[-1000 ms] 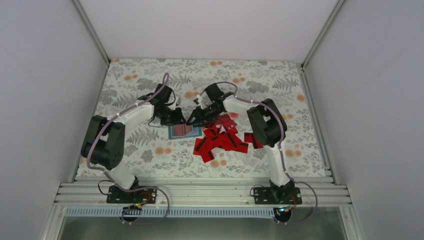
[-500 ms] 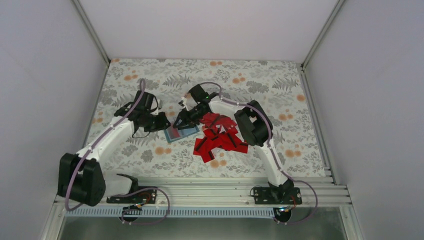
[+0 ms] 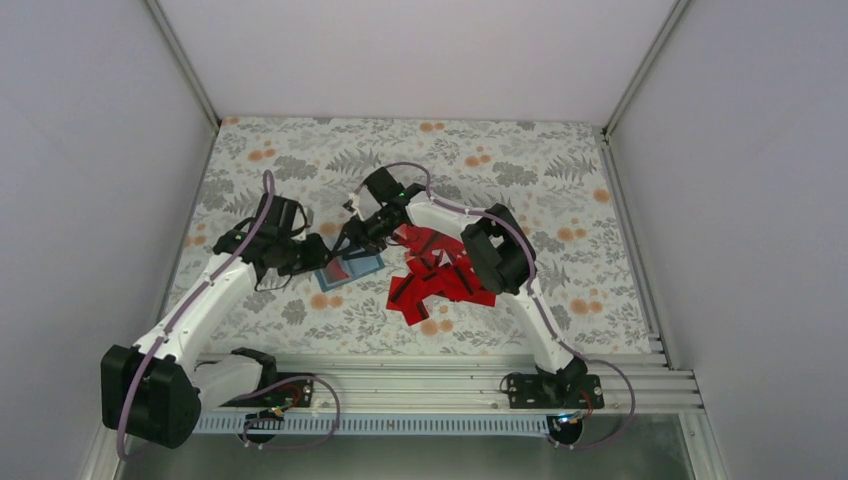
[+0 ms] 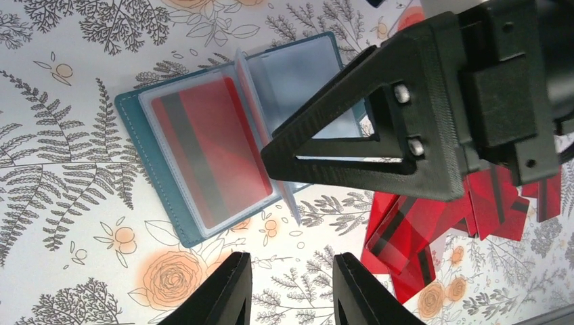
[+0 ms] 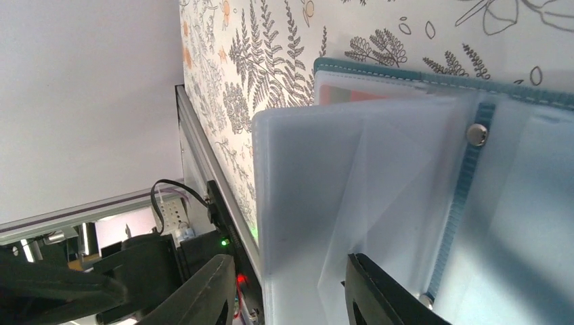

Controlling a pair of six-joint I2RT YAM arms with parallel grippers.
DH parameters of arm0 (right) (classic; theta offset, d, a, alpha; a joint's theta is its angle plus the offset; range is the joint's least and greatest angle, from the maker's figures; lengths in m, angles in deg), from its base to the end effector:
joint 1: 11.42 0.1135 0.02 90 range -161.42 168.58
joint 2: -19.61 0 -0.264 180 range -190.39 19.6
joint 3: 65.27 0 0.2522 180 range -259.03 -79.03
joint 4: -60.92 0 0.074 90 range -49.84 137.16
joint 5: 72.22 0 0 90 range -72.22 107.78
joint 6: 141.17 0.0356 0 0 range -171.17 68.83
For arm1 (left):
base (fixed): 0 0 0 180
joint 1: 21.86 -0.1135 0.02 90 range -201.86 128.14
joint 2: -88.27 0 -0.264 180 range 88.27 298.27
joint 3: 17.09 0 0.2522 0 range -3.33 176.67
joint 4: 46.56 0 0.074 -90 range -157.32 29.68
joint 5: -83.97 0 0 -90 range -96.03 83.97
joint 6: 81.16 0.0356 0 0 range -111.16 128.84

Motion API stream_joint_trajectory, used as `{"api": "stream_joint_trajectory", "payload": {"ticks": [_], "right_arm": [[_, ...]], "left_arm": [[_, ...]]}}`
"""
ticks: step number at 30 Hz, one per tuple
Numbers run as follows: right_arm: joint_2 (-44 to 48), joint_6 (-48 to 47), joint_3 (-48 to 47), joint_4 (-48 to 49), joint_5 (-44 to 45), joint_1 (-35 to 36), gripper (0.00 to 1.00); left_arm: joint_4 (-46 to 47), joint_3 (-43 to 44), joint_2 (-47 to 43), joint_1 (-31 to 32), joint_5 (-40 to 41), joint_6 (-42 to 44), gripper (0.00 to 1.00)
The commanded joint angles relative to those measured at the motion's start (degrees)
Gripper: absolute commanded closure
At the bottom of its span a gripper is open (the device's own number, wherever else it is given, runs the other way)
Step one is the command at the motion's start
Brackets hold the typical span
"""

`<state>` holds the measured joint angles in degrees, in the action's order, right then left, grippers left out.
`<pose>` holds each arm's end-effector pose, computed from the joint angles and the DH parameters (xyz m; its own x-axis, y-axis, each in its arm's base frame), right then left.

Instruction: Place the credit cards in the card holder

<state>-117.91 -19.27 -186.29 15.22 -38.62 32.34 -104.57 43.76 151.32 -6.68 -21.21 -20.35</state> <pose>0.3408 0.3674 0.1373 -0.8929 -0.4502 -0.0066 -0.2255 0.4345 0.8720 0.1966 -0.0630 0.2451 -0.9157 -0.2393 -0.3229 -0.0783 0.8942 -0.4407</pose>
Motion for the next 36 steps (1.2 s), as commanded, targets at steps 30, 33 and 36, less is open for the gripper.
{"api": "stream_joint_trajectory", "payload": {"ticks": [30, 33, 36], "right_arm": [[24.34, -9.94, 15.21, -8.21, 16.49, -13.52, 0.56], [29.71, -10.45, 24.54, -5.99, 17.66, -18.96, 0.56], [33.17, -10.0, 31.93, -3.47, 17.82, -22.83, 0.55]], "left_arm": [[8.11, 1.5, 0.6, -0.21, -2.06, 0.66, 0.36], [14.21, 1.56, 5.11, 0.23, -8.85, 2.81, 0.36], [17.36, 4.1, 10.96, 1.79, -12.67, 4.99, 0.34]]}}
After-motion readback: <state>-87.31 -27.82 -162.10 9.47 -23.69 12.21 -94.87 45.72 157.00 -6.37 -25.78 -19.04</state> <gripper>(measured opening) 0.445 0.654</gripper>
